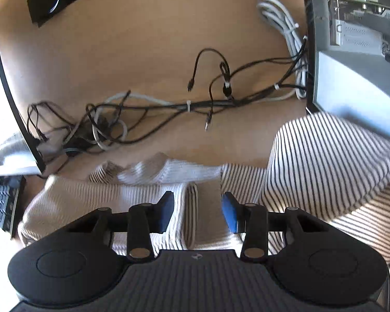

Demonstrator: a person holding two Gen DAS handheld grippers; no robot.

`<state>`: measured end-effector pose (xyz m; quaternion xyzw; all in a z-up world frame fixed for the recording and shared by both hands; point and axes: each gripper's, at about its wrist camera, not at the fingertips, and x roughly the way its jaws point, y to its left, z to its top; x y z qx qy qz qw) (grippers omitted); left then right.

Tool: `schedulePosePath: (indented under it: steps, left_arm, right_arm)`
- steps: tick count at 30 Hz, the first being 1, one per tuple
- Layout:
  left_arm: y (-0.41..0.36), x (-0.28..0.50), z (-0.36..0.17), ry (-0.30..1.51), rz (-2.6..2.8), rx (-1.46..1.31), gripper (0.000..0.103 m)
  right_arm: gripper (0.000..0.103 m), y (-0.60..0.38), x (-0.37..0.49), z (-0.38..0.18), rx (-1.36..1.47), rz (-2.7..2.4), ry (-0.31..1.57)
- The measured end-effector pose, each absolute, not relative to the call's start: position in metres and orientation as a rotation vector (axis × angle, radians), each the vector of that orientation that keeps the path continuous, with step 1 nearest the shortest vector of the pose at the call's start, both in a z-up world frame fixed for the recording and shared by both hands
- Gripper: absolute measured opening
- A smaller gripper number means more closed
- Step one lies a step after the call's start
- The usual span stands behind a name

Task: Fold clothes

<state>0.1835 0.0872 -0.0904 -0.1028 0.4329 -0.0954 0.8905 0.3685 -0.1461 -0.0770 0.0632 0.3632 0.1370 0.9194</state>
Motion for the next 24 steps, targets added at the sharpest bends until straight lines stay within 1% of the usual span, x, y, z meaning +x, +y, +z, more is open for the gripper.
schedulePosePath:
  steps: [2, 4, 5, 6, 7, 8, 12, 14, 16, 21, 24]
  left_arm:
    - [0.087, 0.183, -0.09, 0.898, -0.2, -0.209, 0.103]
    - [0.086, 0.182, -0.09, 0.897, -0.2, -0.2, 0.103]
    - [0.086, 0.181, -0.09, 0.897, -0.2, -0.197, 0.103]
    - [0.086, 0.18, -0.09, 0.896, -0.201, -0.196, 0.103]
    - [0.086, 0.18, -0.089, 0.895, -0.201, -0.198, 0.103]
    - [0.086, 0.179, -0.089, 0.894, -0.202, -0.201, 0.103]
    - [0.087, 0.18, -0.088, 0.891, -0.196, -0.217, 0.103]
    - [0.088, 0.18, -0.088, 0.887, -0.193, -0.227, 0.103]
    - [0.089, 0.18, -0.088, 0.885, -0.189, -0.242, 0.103]
    - [0.091, 0.183, -0.087, 0.895, -0.184, -0.255, 0.103]
    - [0.088, 0.184, -0.086, 0.908, -0.179, -0.228, 0.103]
  right_arm:
    - [0.048, -0.136, 0.38, -0.093, 0.128, 0.29, 0.78]
    - [0.048, -0.125, 0.381, -0.103, 0.109, 0.305, 0.79]
    - [0.029, -0.119, 0.379, -0.105, 0.092, 0.315, 0.786]
    - [0.013, -0.114, 0.376, -0.102, 0.072, 0.337, 0.783]
    - [0.009, -0.11, 0.372, -0.098, 0.056, 0.356, 0.771]
    - [0.004, -0.111, 0.367, -0.089, 0.049, 0.37, 0.736]
    - [0.004, -0.124, 0.351, -0.043, 0.034, 0.384, 0.581]
    - [0.004, -0.132, 0.344, -0.033, -0.003, 0.361, 0.535]
    - [0.004, -0.139, 0.342, -0.04, -0.038, 0.341, 0.553]
    - [0.006, -0.149, 0.349, -0.092, -0.076, 0.275, 0.723]
    - [0.01, -0.157, 0.344, -0.097, -0.059, 0.236, 0.735]
